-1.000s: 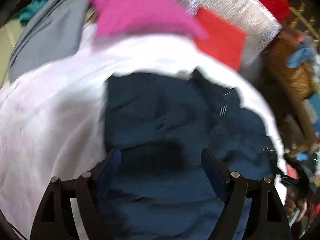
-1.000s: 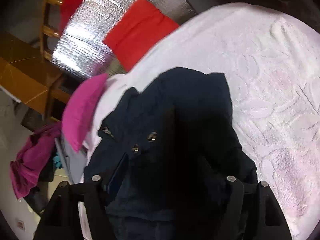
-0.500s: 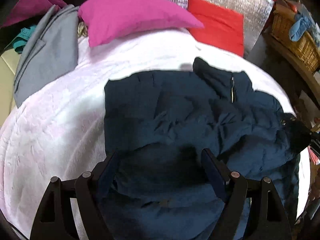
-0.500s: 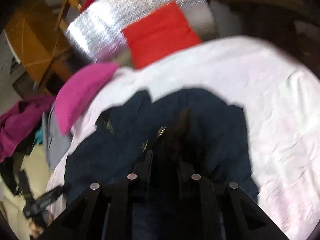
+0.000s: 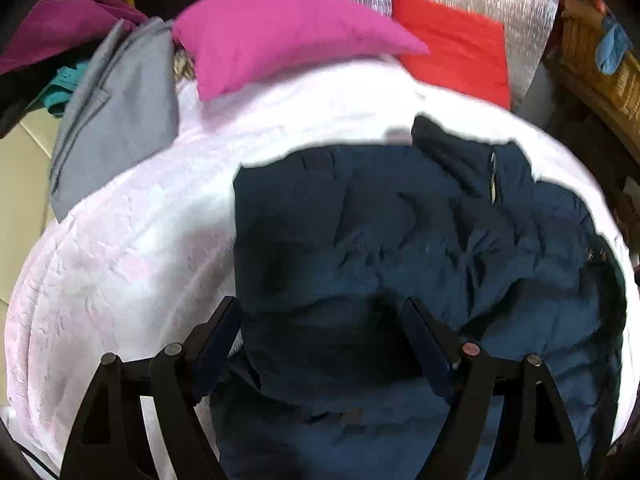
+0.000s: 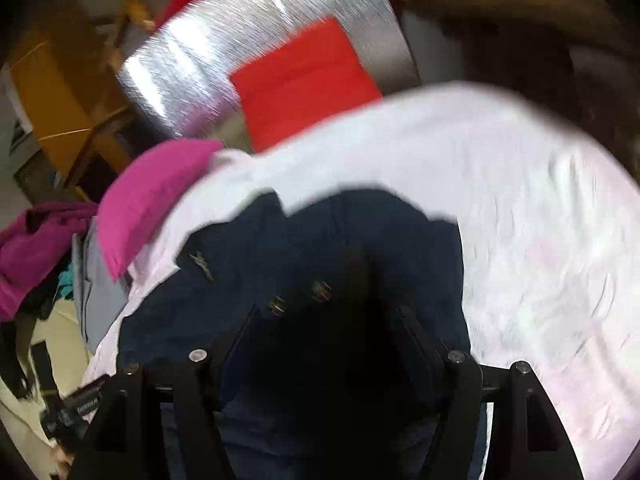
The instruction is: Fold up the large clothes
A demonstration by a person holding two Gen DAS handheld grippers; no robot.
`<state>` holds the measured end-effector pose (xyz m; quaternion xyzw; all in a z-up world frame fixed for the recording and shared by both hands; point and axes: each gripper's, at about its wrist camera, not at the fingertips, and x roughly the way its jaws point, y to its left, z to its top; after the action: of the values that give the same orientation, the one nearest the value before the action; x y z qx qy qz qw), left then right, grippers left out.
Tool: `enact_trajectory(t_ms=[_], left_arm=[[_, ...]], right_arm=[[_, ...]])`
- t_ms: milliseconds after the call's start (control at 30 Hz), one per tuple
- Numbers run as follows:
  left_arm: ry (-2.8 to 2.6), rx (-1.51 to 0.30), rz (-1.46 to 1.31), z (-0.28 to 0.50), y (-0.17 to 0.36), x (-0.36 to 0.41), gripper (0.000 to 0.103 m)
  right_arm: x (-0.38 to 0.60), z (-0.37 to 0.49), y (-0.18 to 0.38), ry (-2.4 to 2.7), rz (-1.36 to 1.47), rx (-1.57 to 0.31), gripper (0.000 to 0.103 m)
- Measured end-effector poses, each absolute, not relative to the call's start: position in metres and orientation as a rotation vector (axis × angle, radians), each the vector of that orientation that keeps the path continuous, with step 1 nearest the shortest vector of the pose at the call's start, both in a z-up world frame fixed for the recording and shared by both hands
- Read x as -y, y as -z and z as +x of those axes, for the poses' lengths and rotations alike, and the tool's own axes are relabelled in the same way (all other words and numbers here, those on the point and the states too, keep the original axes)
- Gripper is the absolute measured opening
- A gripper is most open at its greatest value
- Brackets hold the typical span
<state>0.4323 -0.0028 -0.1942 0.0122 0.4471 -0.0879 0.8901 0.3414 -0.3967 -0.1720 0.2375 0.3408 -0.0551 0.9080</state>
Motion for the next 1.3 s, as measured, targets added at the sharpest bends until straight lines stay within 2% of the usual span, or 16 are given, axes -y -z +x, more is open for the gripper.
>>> enact_trajectory(t_ms=[167, 267, 333, 400, 533, 567, 600, 667, 733, 867, 967, 1033, 1133, 1300], left_arm=[[0.217, -0.861, 0.008, 0.427, 0.183, 0.005, 0.083], [0.237, -0.895, 0.048, 0.429, 0.19, 0.016, 0.083], [0.245, -0.931, 0.099, 0.43, 0.199, 0.026, 0.083], [0.236, -0.977, 0.158, 0.432, 0.212, 0.034, 0.083], [0.234, -1.003, 0.182, 0.432, 0.218, 0.039, 0.083], [0.235, -1.002, 0.187, 0.432, 0.218, 0.039, 0.083], [0.234, -1.001, 0.19, 0.432, 0.218, 0.04, 0.083], [0.229, -0.997, 0.2, 0.431, 0.217, 0.041, 0.083], [0.231, -0.982, 0.204, 0.43, 0.214, 0.042, 0.083], [0.272, -0.949, 0.149, 0.426, 0.202, 0.038, 0.083], [0.271, -0.957, 0.156, 0.425, 0.204, 0.04, 0.083], [0.256, -0.993, 0.181, 0.429, 0.213, 0.043, 0.084], [0.234, -1.018, 0.183, 0.432, 0.22, 0.044, 0.09], [0.196, -1.024, 0.23, 0.433, 0.233, 0.05, 0.097]], right_arm=[[0.339, 0.36, 0.163, -0.065, 0.373, -0.772, 0.071], [0.306, 0.375, 0.177, -0.128, 0.351, -0.849, 0.07], [0.299, 0.378, 0.192, -0.118, 0.366, -0.886, 0.067], [0.295, 0.394, 0.223, -0.097, 0.386, -1.001, 0.049], [0.314, 0.398, 0.249, -0.094, 0.54, -1.023, 0.04], [0.316, 0.398, 0.249, -0.076, 0.54, -1.032, 0.03], [0.317, 0.401, 0.247, -0.073, 0.536, -1.038, 0.026], [0.314, 0.401, 0.239, -0.074, 0.524, -1.045, 0.026], [0.312, 0.4, 0.227, -0.091, 0.517, -1.019, 0.031], [0.301, 0.391, 0.201, -0.101, 0.45, -0.948, 0.03], [0.294, 0.401, 0.217, -0.054, 0.387, -1.022, 0.03], [0.3, 0.407, 0.239, -0.045, 0.45, -1.083, 0.031], [0.312, 0.406, 0.249, -0.06, 0.566, -1.07, 0.031], [0.312, 0.41, 0.251, -0.062, 0.568, -1.081, 0.031]])
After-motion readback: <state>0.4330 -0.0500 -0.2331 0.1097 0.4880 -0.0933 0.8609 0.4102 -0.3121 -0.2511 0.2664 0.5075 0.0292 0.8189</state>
